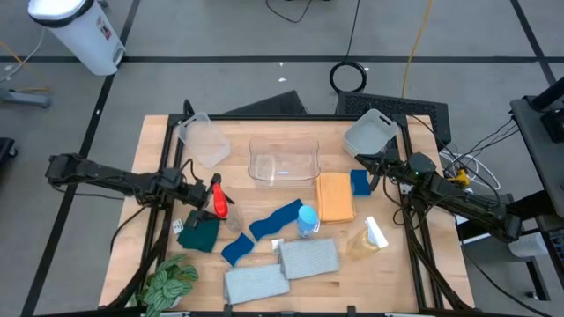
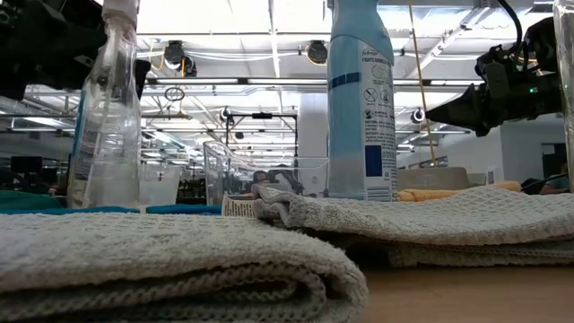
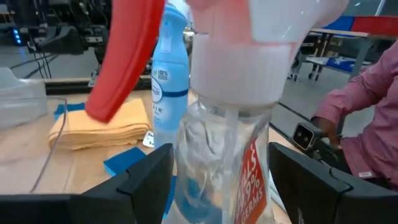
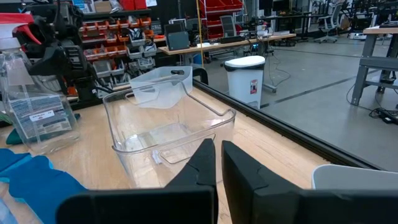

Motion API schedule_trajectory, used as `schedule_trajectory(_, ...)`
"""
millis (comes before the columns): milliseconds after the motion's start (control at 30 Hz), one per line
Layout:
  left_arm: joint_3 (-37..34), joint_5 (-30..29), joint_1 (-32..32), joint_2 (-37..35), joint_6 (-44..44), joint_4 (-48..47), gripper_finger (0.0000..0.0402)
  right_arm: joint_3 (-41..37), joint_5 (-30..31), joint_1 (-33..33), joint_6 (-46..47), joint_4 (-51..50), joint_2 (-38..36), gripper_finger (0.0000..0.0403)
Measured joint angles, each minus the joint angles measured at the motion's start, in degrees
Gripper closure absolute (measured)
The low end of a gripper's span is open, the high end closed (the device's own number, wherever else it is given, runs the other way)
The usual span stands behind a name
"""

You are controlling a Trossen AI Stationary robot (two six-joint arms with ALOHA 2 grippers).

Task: Pick & Place Kitchen Items
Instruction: Put the red sprayer bottle into the transparent bin

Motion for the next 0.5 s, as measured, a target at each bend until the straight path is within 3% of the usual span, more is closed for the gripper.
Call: schedule_trajectory(500, 0.0, -21.3, 0.0, 0.2, 0.0, 1.2, 0.0135, 0.0, 0.0, 0.0, 0.0, 0.0, 0.0, 0.0399)
